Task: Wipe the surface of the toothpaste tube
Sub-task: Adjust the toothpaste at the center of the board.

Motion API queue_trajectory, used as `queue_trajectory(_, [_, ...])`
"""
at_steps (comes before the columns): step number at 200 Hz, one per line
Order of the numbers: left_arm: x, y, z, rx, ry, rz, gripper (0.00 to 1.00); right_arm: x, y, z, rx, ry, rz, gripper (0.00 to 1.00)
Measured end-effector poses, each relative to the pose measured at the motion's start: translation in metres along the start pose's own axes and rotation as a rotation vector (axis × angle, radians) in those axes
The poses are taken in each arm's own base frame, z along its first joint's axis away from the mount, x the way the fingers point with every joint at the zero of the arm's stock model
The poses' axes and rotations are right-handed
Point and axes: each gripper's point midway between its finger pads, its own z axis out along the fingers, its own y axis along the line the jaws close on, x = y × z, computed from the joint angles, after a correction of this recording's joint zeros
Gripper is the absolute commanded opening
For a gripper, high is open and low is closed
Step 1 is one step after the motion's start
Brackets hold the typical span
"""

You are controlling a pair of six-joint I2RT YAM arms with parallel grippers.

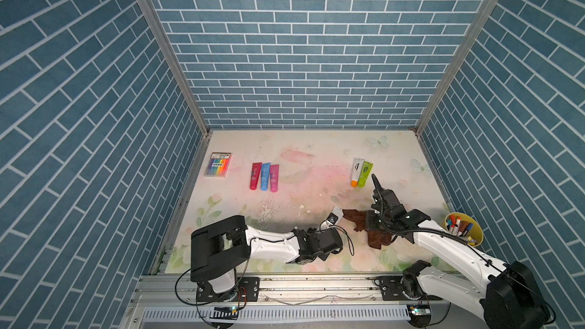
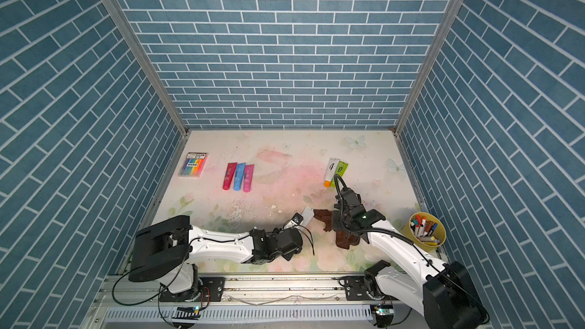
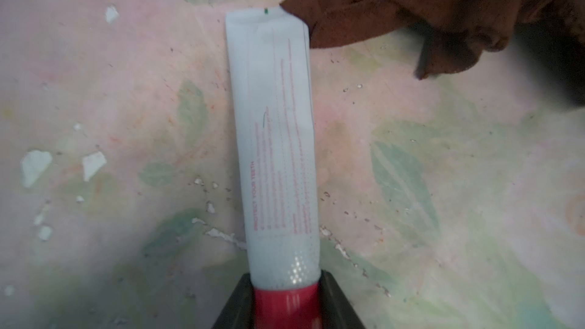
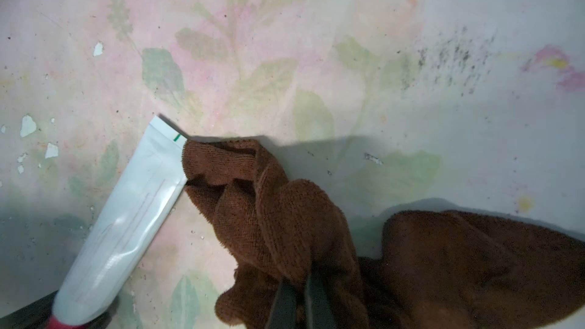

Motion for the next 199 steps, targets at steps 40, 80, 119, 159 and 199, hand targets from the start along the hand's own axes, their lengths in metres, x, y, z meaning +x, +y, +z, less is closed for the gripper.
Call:
queue_trajectory(40, [-0.009, -0.014, -0.005, 0.116, 0.021, -0.112, 0.74, 0.0, 0.0, -0.001, -0.002, -0.004, -0.005, 0.0])
queue_trajectory(80, [-0.049, -0.004, -0.03, 0.268, -0.048, -0.247, 0.73, 0.002, 0.001, -0.001, -0.012, -0.004, -0.009, 0.0])
queue_trajectory(119, [-0.072, 0.018, -0.027, 0.368, -0.061, -0.308, 0.61, 0.004, 0.003, -0.001, -0.027, 0.006, -0.01, 0.0])
queue_trajectory(159, [-0.056, 0.01, 0.0, 0.418, 0.05, -0.267, 0.53, 0.006, 0.005, 0.0, -0.04, 0.013, -0.01, 0.0])
queue_trajectory(199, [-0.041, 0.009, 0.009, 0.445, 0.098, -0.272, 0.51, 0.007, 0.008, -0.001, -0.06, 0.013, -0.011, 0.0])
